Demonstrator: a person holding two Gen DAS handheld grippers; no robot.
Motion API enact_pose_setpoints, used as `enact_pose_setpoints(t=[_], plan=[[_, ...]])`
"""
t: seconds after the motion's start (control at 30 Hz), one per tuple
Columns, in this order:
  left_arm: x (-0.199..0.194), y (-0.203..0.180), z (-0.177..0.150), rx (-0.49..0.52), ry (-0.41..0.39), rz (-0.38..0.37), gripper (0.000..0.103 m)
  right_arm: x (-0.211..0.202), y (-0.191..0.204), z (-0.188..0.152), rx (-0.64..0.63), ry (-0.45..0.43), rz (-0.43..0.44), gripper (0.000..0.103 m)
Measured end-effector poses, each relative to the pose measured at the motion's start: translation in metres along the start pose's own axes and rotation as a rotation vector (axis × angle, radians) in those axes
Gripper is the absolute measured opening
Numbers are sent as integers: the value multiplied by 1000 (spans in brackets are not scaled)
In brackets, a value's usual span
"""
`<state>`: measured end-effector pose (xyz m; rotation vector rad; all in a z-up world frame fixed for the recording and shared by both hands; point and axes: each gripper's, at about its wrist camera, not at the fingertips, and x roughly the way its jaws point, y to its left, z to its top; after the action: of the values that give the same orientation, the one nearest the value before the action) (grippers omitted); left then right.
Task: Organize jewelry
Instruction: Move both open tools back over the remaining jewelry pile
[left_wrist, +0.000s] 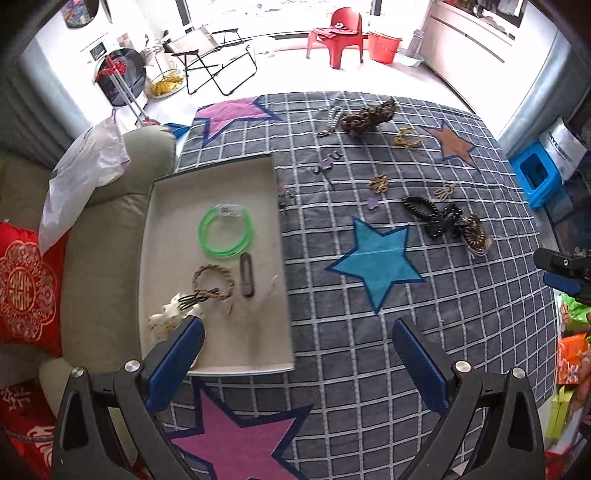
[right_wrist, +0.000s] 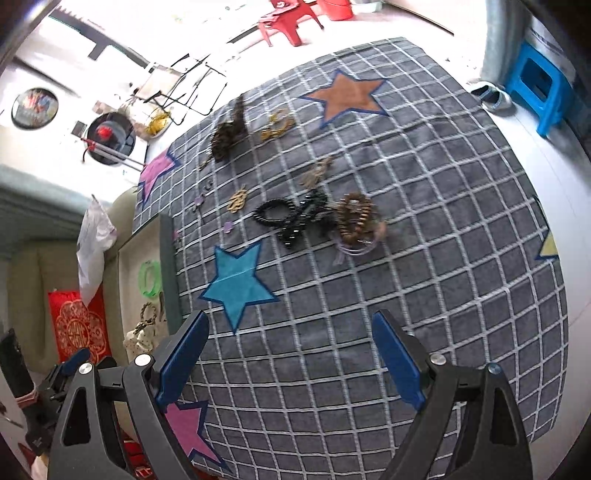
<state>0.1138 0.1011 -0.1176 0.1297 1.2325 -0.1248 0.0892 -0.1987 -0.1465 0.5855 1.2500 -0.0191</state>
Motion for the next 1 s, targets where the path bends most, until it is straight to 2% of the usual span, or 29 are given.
enact_pose_setpoints(t=[0.4,0.5,0.63,1.0], plan=[[15,-51,19,87,26,-25,102,-1,-61,8,81,40,-79,91],[22,-59,24,88,28,-10,102,0,-72,9,90,49,-92,91],[37,-66,31,75,52,-28,102,5,-84,9,90,67,-113,91],[76,-86,50,45,92,-40,102,27,-84,19,29,104,-164,91]])
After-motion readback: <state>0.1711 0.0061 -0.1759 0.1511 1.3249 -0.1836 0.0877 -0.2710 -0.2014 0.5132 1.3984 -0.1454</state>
